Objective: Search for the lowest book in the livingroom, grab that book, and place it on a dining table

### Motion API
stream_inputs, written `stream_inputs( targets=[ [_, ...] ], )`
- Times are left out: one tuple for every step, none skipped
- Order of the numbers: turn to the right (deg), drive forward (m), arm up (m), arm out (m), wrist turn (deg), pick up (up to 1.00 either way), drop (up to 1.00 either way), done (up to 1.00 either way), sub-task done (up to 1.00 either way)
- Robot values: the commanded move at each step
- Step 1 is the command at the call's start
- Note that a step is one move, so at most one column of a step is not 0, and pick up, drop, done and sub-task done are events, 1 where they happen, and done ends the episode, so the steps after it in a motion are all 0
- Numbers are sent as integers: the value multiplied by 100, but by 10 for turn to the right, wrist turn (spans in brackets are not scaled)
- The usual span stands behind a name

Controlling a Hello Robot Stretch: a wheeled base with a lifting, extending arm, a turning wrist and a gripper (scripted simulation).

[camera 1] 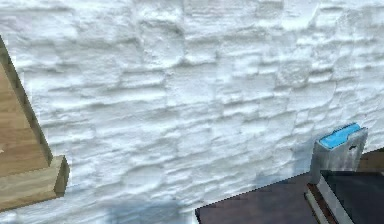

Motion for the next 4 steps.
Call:
stream_inputs(
  targets=[
    [0,0,0,0,390,0,0,0,0],
    [0,0,-2,0,0,0,0,0,0],
    [0,0,-32,0,0,0,0,0,0],
    [0,0,0,0,0,0,100,0,0]
  ],
)
